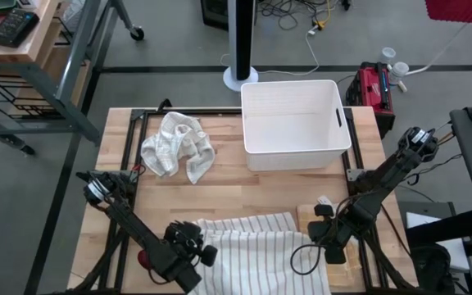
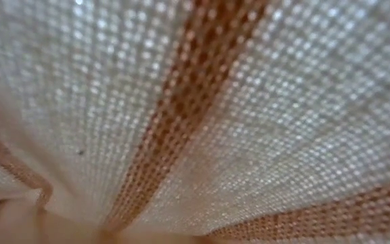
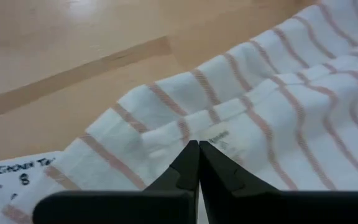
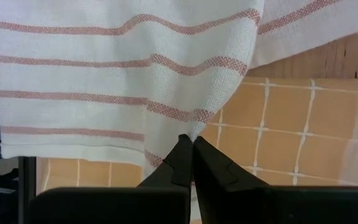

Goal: Fold towel
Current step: Fold the white striped towel

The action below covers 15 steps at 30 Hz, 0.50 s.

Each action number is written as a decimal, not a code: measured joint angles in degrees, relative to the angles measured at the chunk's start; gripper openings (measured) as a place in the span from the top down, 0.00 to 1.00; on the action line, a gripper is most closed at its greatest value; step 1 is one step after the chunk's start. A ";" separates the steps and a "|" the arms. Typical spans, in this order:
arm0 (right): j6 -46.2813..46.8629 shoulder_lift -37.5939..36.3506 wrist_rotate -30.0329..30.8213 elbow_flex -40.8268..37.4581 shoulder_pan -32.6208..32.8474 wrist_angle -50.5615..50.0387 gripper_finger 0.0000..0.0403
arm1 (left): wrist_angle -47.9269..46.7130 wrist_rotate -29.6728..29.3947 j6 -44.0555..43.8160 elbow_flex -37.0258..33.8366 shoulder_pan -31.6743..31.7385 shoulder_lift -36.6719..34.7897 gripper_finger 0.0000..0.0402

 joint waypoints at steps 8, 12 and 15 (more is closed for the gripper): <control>-0.15 0.00 1.21 0.00 0.00 0.00 1.00 | 0.30 5.73 -8.20 -3.41 1.58 0.00 0.91; -0.39 0.00 1.23 0.00 0.00 0.01 1.00 | 0.50 6.54 -7.36 -3.59 2.86 0.00 0.82; -0.37 0.00 1.23 0.00 -0.02 0.00 1.00 | 0.36 6.73 -5.57 -3.70 3.76 0.00 0.76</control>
